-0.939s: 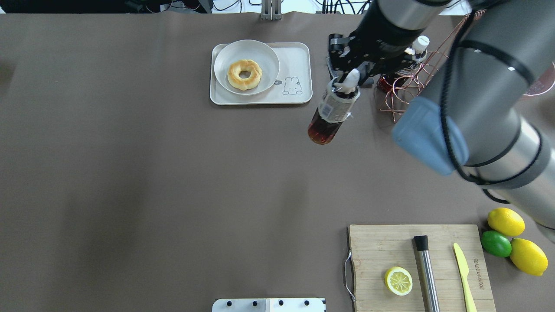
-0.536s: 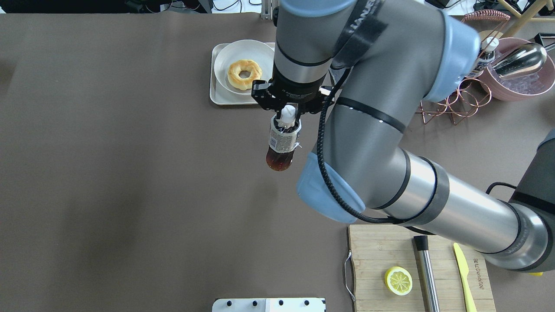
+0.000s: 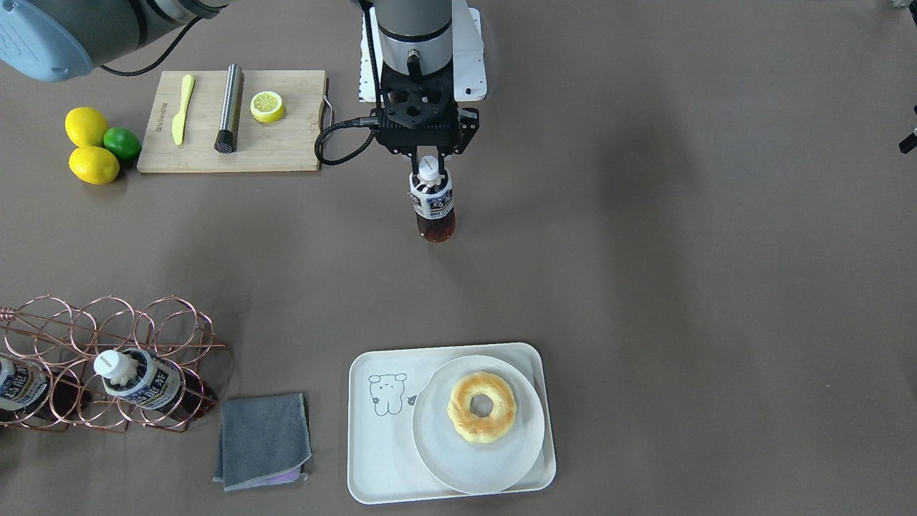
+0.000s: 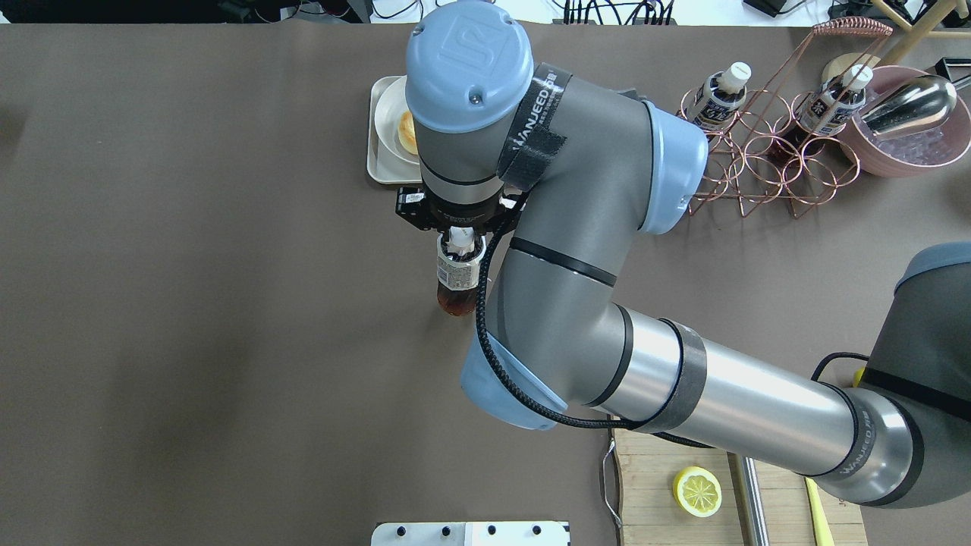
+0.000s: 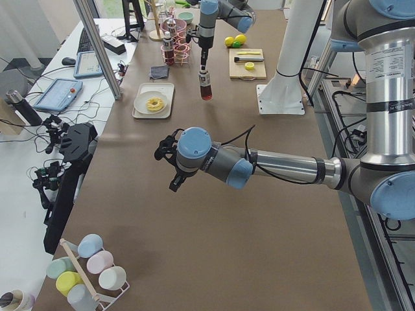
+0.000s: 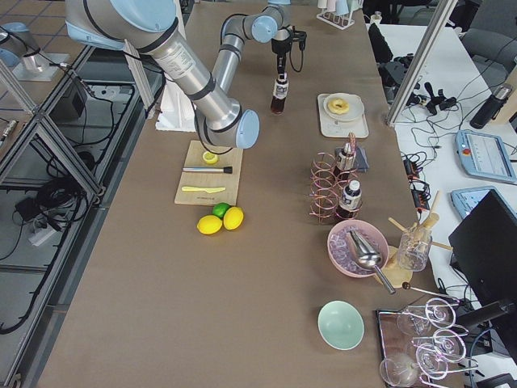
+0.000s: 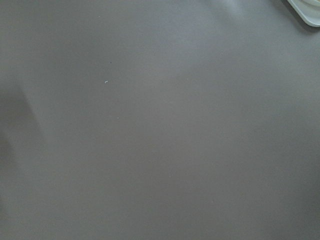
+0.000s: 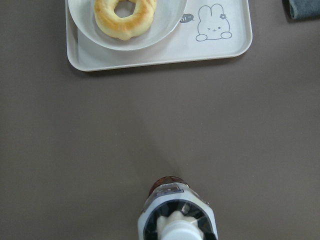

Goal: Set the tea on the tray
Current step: 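Lift the tea bottle out with the right gripper and lower it near the tray, then open the right gripper and withdraw it while the left arm reaches in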

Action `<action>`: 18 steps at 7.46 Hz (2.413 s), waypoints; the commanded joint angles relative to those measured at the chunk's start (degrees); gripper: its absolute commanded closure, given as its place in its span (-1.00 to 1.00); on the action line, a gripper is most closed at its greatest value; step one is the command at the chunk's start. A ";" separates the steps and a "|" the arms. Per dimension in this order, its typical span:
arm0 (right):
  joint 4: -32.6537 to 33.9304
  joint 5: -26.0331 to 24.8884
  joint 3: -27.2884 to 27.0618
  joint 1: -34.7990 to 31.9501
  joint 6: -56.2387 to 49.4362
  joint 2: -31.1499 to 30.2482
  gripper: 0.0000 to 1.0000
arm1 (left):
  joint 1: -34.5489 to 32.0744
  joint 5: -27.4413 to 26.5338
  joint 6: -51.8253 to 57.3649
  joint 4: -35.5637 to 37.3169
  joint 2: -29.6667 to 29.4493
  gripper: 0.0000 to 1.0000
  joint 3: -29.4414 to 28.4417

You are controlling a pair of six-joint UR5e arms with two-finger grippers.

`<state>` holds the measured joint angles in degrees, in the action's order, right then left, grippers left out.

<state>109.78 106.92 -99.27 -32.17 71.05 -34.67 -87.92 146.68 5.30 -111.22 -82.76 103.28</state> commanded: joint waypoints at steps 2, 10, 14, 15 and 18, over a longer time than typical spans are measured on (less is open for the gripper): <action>-1.85 -1.53 2.32 1.50 0.23 -0.05 1.00 | 0.03 -0.08 -0.02 0.13 -0.30 -0.96 -0.01; -3.34 7.40 -7.81 -9.97 -11.40 -11.05 -1.00 | 2.99 0.97 -16.86 0.57 -4.50 -0.97 6.74; -4.04 11.90 -16.13 -22.81 -35.04 -32.61 -1.00 | 22.03 -13.49 -45.47 0.74 -14.85 -0.98 12.82; -4.13 12.35 -17.96 -25.98 -41.72 -38.75 -1.00 | 27.65 -17.88 -52.34 2.31 -19.15 -1.00 12.91; -15.67 17.96 -17.99 -36.87 -56.08 -55.54 -1.00 | 43.65 -34.30 -64.06 34.12 -44.50 -1.00 14.76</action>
<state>102.40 121.70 -118.03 -62.96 22.51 -80.29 -53.77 122.27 -52.14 -95.41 -112.34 117.50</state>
